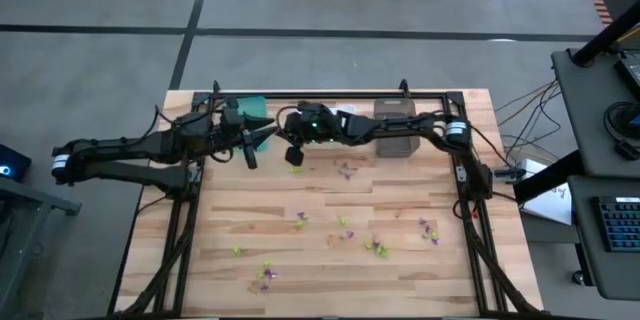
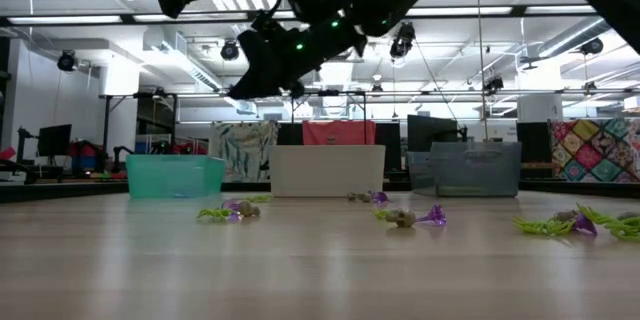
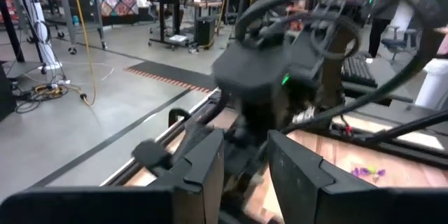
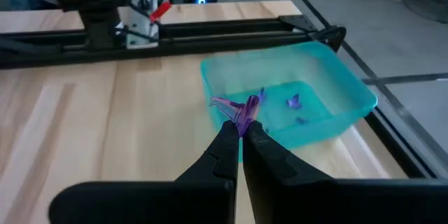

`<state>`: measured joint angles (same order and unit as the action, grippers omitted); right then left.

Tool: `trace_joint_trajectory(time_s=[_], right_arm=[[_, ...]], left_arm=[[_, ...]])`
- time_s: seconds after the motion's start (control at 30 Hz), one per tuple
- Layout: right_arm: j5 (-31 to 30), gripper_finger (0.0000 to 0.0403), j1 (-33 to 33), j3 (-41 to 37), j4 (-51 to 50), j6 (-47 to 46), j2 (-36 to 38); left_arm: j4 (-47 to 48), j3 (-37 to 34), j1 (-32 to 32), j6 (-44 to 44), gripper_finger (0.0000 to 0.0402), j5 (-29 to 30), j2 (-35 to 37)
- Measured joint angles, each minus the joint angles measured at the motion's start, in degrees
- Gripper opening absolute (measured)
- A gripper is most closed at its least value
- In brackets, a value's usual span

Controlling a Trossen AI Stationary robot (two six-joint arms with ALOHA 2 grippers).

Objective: Sort Halloween decoration
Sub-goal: Put the purple witch hat toy into the light blue bin

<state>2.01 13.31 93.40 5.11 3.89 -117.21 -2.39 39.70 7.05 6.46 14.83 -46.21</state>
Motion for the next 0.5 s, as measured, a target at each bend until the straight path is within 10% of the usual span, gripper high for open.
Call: trace_joint_trajectory(time_s=[0.5], right_arm=[[0.0,0.0009,2.0,22.3,-0.5,1.3,-18.0]], left_arm=[[1.0,0.0,-0.1,-0.2,0.0093,0.0,2.0]])
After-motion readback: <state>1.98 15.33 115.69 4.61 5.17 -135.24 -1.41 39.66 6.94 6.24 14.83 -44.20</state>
